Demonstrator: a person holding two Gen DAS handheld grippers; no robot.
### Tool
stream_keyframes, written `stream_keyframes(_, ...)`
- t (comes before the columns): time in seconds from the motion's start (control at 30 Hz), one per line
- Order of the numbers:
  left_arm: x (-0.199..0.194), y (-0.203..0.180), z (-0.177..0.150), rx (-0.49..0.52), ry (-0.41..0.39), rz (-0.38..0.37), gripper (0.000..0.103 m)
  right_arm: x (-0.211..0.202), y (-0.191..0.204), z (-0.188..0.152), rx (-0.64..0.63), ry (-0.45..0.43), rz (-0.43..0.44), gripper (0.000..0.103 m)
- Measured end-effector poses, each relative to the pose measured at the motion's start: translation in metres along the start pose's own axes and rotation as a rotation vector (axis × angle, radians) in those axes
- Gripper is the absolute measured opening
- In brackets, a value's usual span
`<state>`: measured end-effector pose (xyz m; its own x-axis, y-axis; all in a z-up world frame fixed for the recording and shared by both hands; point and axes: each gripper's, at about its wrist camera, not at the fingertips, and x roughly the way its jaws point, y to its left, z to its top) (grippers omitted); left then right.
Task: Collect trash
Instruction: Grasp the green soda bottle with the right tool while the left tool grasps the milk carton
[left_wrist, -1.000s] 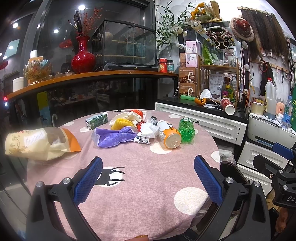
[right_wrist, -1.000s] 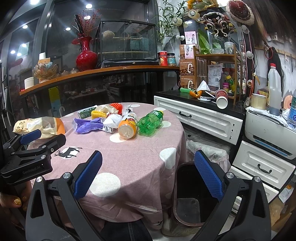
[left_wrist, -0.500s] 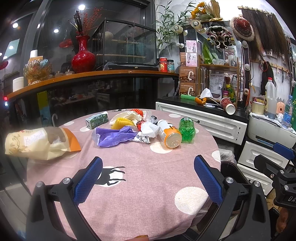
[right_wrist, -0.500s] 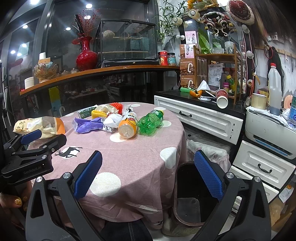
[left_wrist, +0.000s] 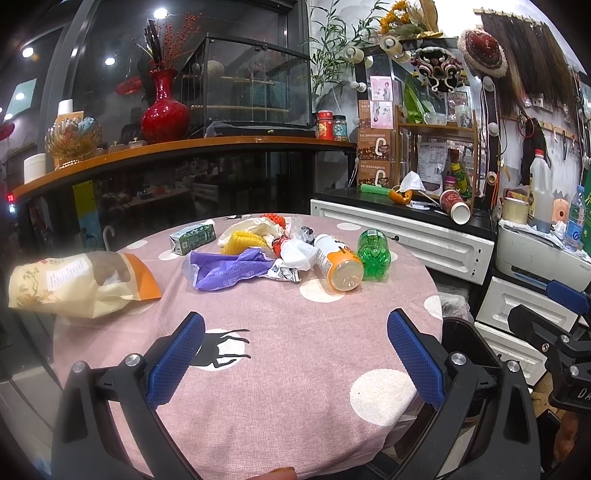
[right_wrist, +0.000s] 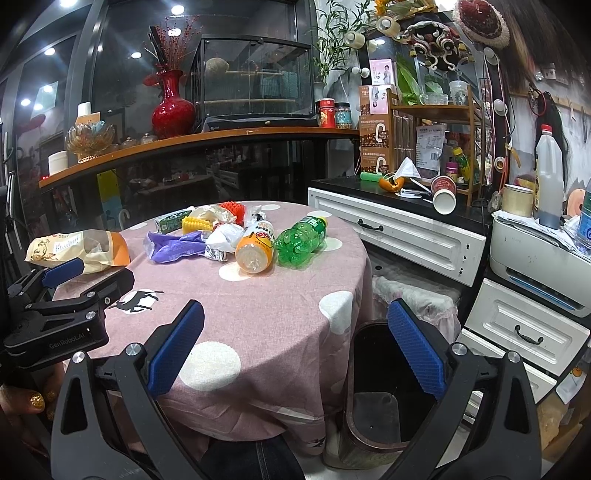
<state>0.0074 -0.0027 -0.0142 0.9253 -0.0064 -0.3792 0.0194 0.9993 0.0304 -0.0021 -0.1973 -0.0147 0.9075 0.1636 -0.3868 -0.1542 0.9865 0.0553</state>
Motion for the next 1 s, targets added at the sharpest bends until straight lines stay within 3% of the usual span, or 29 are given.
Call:
stream_keyframes(0.3, 0.058, 0.011, 0.001, 0.071, 0.216, -0.097, 0.098, 0.077, -0.007, 0.013, -0.011, 0.226, 0.035, 0.098)
stream_keyframes(0.43, 0.098, 0.030, 0.008, 0.058, 0.347, -0.140, 0.098, 0.127, -0.018, 0.029, 0.082, 0.329, 0.095, 0.098)
stream_keyframes(0.73, 0.166, 0.071, 0.071, 0.161, 0.387, -0.056, 0.098, 0.255, -0.038, 0.100, 0.292, 0.516, 0.141, 0.097)
stream_keyframes(0.87, 0.205, 0.099, 0.104, 0.128, 0.441, -0.015, 0.098, 0.310, -0.037, 0.119, 0.294, 0.614, 0.084, 0.084)
stream_keyframes(1.0, 0.229, 0.123, 0.128, 0.095, 0.464, 0.021, 0.098, 0.350, -0.036, 0.115, 0.329, 0.742, 0.062, 0.079)
